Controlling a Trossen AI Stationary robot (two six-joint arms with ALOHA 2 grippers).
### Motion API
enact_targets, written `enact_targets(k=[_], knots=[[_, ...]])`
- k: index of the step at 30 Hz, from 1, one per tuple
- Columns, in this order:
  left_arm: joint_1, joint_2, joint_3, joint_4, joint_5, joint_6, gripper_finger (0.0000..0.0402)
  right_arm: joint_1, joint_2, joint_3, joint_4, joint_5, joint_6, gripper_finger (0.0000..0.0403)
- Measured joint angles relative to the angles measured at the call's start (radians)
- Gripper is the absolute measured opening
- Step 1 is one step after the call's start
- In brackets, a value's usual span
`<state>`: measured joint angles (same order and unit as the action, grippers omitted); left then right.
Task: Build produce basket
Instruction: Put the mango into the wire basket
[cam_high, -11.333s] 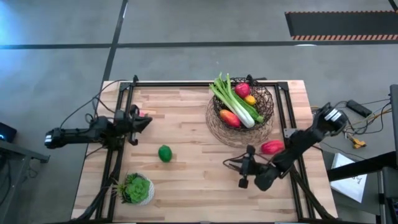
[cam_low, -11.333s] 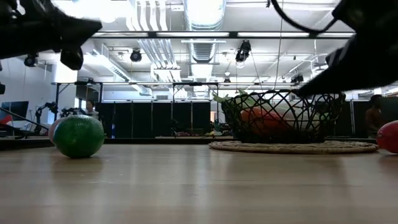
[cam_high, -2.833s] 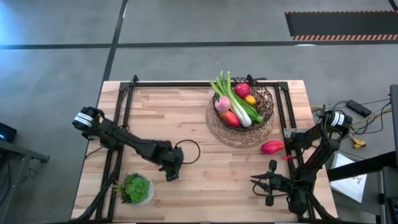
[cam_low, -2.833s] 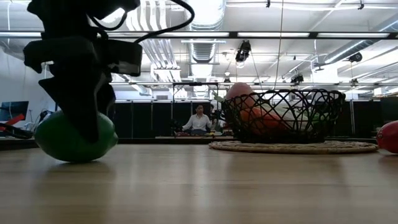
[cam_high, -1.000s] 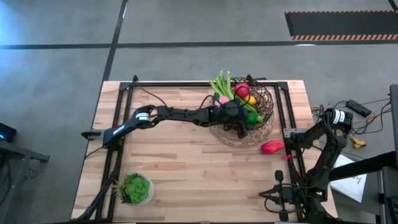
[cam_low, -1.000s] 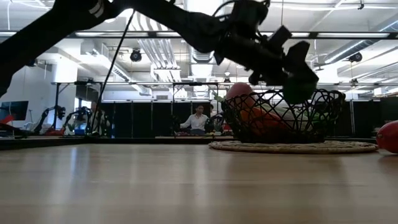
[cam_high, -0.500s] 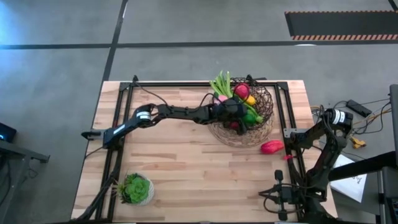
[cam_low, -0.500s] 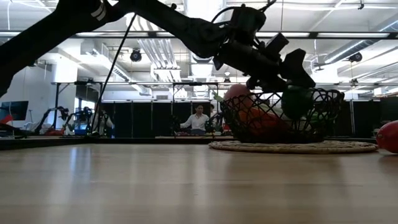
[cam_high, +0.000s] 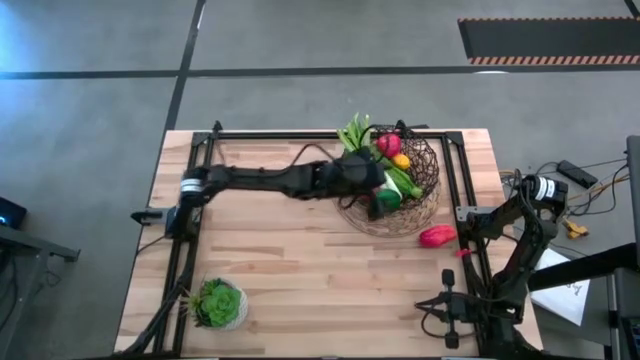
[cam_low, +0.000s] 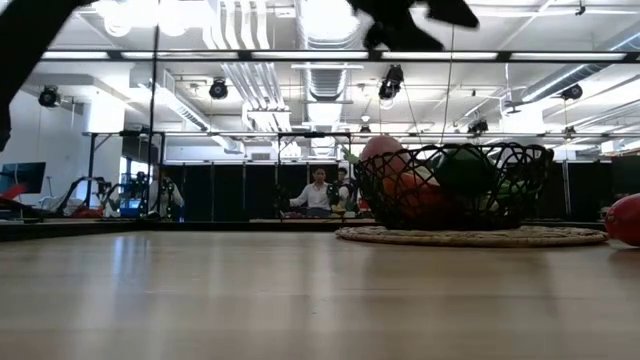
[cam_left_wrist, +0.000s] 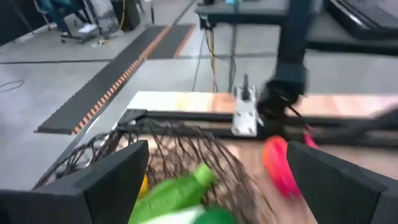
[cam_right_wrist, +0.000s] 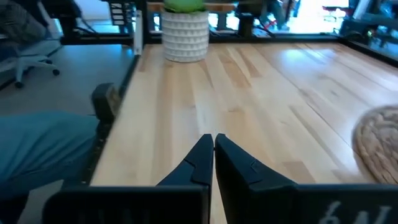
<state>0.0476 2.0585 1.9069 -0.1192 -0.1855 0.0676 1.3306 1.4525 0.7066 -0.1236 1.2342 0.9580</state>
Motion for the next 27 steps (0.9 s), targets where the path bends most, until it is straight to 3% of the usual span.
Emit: enact_targets(k=[4,8,11,15,18,22,27], knots=[[-0.095,-0.131,-0.085,-0.113,-0.071,-0.009,0.0365,-0.005,0.000,-0.003,-0.134,0.000,0.172,0.0009],[-0.224,-0.225,-0.263,-0.078,-0.217,-0.010,0.0366,-0.045,-0.009,-0.004,-0.345,-0.025,0.382,0.0009],[-0.321,-0.264,-0.437,0.054,-0.325,-0.014,0.0366,-0.105,-0.038,0.008,-0.558,-0.109,0.574,0.0009],[-0.419,-0.274,-0.645,0.354,-0.393,-0.066,0.0366,-0.221,-0.096,0.036,-0.825,-0.331,0.724,0.0012],[-0.471,-0.265,-0.784,0.609,-0.396,-0.077,0.0366,-0.315,-0.155,0.058,-0.921,-0.504,0.663,0.0029],[-0.513,-0.233,-0.932,0.884,-0.396,-0.088,0.0366,-0.439,-0.244,0.072,-0.917,-0.684,0.463,0.0076],[-0.522,-0.227,-1.024,1.019,-0.396,-0.129,0.0366,-0.598,-0.317,0.072,-0.960,-0.879,0.241,0.0153]])
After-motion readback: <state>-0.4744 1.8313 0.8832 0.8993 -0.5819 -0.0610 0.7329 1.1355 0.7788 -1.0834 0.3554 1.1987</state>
